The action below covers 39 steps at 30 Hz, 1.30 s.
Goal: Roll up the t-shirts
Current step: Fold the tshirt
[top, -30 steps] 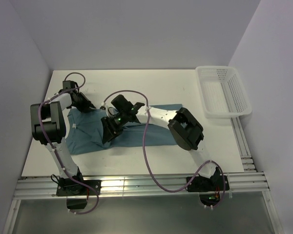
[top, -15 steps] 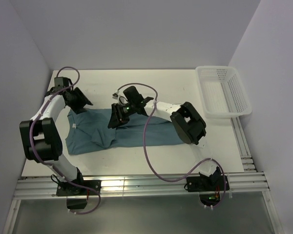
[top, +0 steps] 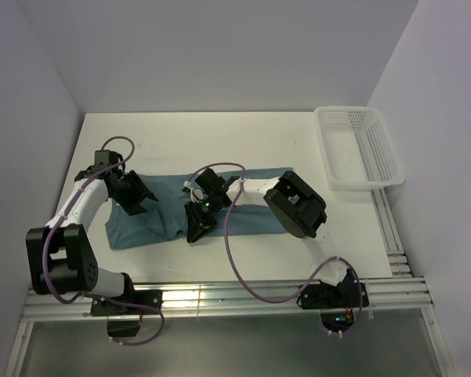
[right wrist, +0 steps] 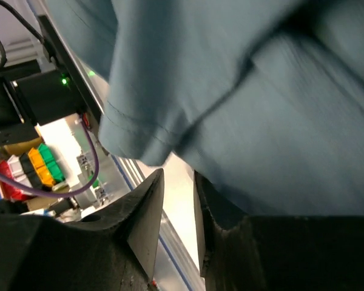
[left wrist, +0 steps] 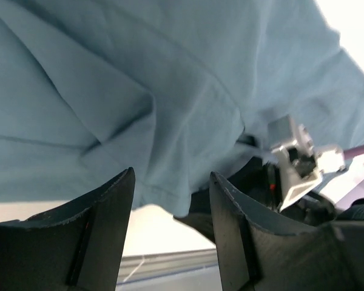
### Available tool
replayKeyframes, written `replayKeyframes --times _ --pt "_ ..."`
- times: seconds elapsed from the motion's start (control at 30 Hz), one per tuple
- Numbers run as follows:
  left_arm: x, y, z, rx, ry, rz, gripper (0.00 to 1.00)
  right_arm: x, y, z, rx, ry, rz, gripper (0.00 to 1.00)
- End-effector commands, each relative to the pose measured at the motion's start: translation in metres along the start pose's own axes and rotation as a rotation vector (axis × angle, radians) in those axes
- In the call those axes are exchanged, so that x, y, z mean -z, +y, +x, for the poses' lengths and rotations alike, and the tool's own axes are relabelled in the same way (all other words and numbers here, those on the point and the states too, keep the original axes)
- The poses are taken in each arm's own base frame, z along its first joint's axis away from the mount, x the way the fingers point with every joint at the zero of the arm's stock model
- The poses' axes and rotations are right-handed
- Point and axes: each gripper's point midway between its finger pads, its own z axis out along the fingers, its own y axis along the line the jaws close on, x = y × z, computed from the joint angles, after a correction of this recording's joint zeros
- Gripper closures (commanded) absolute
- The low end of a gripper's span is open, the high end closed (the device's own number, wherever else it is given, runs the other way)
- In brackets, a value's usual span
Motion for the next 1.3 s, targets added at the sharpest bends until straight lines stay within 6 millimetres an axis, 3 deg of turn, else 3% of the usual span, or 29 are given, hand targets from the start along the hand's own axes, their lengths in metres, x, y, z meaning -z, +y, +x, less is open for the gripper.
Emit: replayKeyframes --times 0.0,0.17,0.3,0.43,0.8,1.13,1.27 --pt "0.005 -0.004 0.016 0.017 0.019 -0.003 0.42 0.021 0.017 -0.005 0.058 -0.046 -0.006 0.67" --pt "0.006 0.012 0.022 0.009 0.007 -0.099 0.43 0.039 0.037 -0.018 0.092 -0.09 -0.021 0.68" --pt "0.012 0.02 0.021 0.015 -0.018 -0.144 0.44 0.055 0.054 -0.04 0.105 -0.16 -0.062 0.68" --pt "0.012 0.018 0.018 0.031 -0.034 -0.121 0.44 0.05 0.062 -0.059 0.086 -0.187 -0.109 0.68" --pt "-0.007 0.027 0.032 0.081 0.008 -0.04 0.5 0.02 0.048 -0.075 0.021 -0.18 -0.175 0.68" --pt "-0.008 0.047 0.019 0.165 -0.026 -0.049 0.54 -0.003 0.005 -0.057 -0.033 -0.114 -0.011 0.7" --pt "-0.012 0.051 0.021 0.186 -0.016 -0.063 0.57 -0.005 0.0 -0.053 -0.044 -0.108 -0.004 0.71"
